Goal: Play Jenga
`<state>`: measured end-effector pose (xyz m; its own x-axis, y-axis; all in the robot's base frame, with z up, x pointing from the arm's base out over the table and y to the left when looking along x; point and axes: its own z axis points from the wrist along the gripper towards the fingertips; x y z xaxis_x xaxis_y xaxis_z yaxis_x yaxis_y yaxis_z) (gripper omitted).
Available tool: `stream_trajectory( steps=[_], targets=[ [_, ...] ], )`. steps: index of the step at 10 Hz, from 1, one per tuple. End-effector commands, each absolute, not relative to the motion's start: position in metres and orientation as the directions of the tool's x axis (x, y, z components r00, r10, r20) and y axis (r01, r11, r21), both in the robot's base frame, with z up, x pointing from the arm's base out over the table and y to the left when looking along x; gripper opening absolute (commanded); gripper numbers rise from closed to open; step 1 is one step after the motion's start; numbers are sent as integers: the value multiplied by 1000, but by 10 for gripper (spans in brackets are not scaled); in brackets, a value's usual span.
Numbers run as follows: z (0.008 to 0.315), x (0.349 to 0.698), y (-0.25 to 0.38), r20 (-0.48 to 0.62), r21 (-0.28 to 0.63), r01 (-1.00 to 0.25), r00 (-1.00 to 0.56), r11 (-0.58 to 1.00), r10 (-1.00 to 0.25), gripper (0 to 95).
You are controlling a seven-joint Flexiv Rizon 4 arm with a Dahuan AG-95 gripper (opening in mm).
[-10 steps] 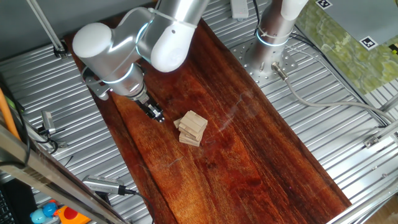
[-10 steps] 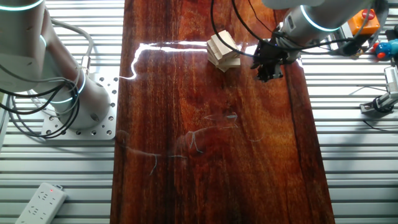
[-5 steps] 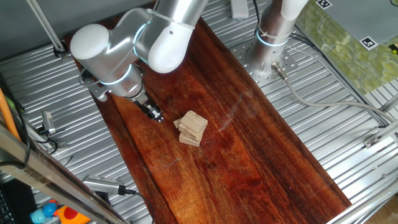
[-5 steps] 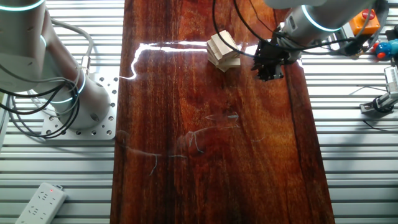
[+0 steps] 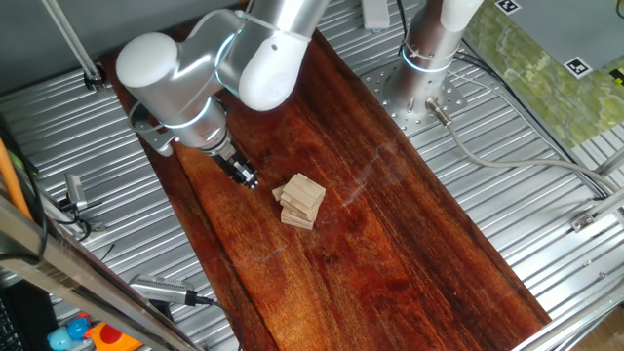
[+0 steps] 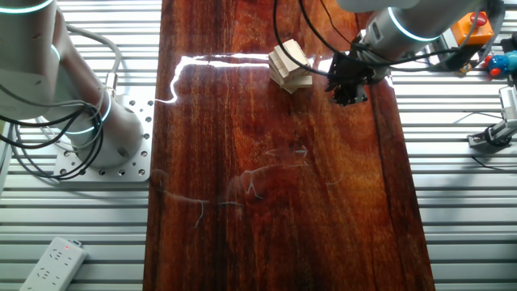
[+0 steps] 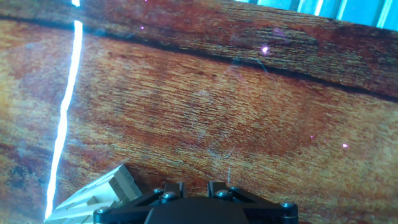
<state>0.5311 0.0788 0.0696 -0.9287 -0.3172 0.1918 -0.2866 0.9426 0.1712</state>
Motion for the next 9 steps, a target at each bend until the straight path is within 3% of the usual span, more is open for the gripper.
stream_trajectory(
  steps=[1,9],
  targets=[
    [70,531,79,190,175,-304,-923,937,-335,190],
    [69,534,84,194,186,-359,-899,915,-392,190]
  ],
)
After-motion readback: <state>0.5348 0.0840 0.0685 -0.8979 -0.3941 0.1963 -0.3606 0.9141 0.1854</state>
